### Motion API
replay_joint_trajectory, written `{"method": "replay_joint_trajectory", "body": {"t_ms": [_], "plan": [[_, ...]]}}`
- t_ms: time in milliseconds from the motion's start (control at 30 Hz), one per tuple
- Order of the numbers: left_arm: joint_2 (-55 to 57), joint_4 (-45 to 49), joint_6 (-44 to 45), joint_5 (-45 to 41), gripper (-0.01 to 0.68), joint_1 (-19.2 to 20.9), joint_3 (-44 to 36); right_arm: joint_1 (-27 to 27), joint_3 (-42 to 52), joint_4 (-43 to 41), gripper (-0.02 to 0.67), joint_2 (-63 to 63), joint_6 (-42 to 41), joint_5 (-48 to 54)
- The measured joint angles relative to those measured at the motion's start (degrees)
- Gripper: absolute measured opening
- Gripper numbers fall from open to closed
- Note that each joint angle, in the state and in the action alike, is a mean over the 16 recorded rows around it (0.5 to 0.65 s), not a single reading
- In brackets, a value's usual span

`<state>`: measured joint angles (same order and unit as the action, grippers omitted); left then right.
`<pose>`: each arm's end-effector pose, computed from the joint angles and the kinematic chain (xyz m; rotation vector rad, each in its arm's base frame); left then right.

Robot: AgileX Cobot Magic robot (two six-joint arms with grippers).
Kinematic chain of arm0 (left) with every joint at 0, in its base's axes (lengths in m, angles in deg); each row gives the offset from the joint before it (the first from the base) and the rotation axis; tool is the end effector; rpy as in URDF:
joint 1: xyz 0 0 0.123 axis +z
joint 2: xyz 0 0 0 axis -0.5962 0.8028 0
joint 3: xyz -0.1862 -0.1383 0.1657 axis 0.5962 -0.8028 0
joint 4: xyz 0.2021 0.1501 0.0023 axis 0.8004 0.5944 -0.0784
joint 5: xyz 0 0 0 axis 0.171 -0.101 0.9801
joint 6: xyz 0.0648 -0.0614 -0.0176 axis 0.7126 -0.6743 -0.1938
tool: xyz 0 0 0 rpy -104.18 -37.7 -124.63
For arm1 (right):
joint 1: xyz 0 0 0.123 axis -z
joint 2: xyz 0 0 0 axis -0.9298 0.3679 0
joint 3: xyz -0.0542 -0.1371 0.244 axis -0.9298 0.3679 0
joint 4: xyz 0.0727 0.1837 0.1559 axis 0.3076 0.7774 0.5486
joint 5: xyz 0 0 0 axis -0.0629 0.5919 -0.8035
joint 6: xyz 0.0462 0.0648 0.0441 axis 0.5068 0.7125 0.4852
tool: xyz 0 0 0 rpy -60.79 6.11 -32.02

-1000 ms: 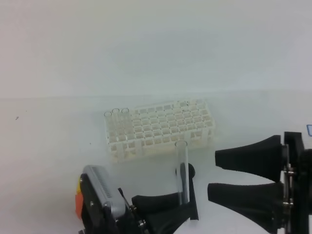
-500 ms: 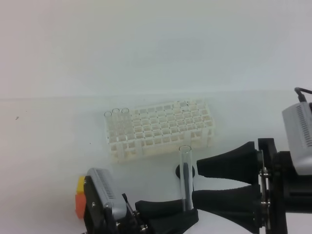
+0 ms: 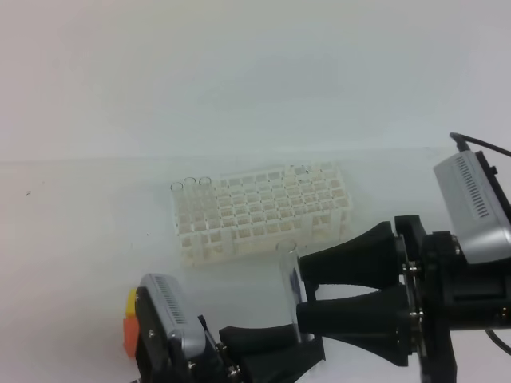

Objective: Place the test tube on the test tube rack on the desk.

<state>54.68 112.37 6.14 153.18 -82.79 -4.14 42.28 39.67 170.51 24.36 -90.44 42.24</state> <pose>0.1113 -0.1847 0.2041 0.8279 1.3723 -1.3085 0.1850 0.1731 0.2773 -1.1178 1.5972 1.1533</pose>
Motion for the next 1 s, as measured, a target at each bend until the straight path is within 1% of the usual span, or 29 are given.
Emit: {"method": "replay_joint_trajectory", "body": {"t_ms": [233, 367, 567, 767, 1000], "plan": [[0.0, 0.8, 0.0, -0.4, 0.049, 0.0, 0.0, -0.1, -0.8, 0.1, 0.405, 1.9, -0.4, 1.8], [0.0, 1.3, 0.0, -0.6, 0.070, 0.0, 0.0, -0.2, -0.9, 0.1, 0.396, 2.5, -0.7, 1.6], [0.0, 2.0, 0.4, -0.8, 0.077, 0.0, 0.0, -0.4, -0.9, 0.1, 0.393, 2.7, -1.0, 0.4], [0.0, 2.4, 0.8, -1.1, 0.113, 0.0, 0.0, -0.5, -0.9, 0.1, 0.393, 2.7, -1.3, -1.3], [0.0, 2.9, 0.8, -2.6, 0.113, 0.0, 0.0, -0.5, -0.9, 0.1, 0.389, 3.0, -1.3, -1.7]]}}
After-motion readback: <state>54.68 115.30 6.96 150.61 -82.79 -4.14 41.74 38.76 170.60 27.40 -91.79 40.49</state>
